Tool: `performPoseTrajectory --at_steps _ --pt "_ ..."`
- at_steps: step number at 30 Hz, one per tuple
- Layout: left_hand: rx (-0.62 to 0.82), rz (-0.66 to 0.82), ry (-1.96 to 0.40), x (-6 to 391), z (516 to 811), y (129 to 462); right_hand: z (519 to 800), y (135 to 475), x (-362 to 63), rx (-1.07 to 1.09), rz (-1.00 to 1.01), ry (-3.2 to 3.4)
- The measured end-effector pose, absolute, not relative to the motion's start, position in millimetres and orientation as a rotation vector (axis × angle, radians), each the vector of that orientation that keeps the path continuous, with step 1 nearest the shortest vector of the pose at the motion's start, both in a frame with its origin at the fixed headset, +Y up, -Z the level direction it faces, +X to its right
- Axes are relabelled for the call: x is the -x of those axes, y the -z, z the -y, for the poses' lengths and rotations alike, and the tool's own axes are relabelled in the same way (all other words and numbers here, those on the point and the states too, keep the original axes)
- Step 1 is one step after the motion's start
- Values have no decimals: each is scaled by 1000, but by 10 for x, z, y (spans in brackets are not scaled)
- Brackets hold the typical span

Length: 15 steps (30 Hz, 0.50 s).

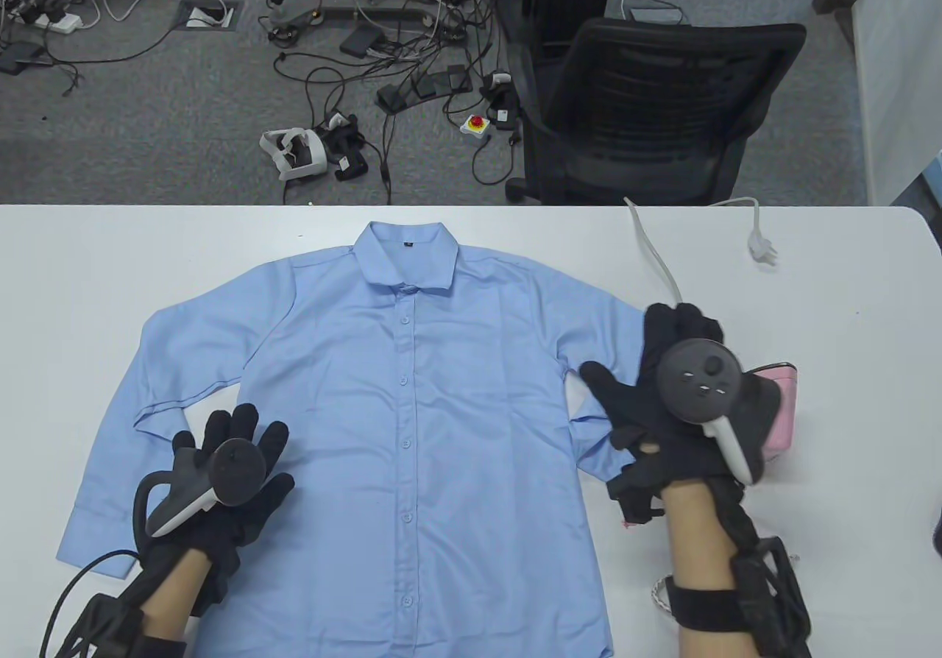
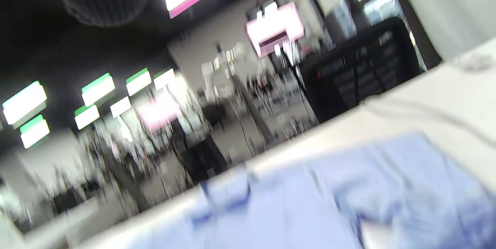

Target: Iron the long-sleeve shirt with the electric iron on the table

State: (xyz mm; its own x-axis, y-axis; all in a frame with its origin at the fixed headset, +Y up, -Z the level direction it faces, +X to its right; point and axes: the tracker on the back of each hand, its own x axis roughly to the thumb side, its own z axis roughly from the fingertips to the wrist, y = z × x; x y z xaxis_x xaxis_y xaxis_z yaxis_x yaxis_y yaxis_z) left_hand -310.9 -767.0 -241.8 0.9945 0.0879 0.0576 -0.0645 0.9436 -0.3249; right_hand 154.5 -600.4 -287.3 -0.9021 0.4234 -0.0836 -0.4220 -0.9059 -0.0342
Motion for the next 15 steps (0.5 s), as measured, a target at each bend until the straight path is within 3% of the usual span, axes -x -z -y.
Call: performPoseTrajectory --at_steps 3,5,10,14,15 --pt "346 64 -96 3155 7718 2418 6531 3265 -1179 161 -402 -2810" --pt "373 54 -100 3185 7757 2443 6862 3491 -1071 213 -534 -2838" --pt "485 38 -156 3150 7886 2507 7556 3880 -1177 397 -666 -2838" --pt "575 84 -131 3101 7893 2521 7831 3950 -1312 448 -712 -2573" --pt "536 69 -142 3134 7826 2520 7848 3944 -1269 448 -733 -2568"
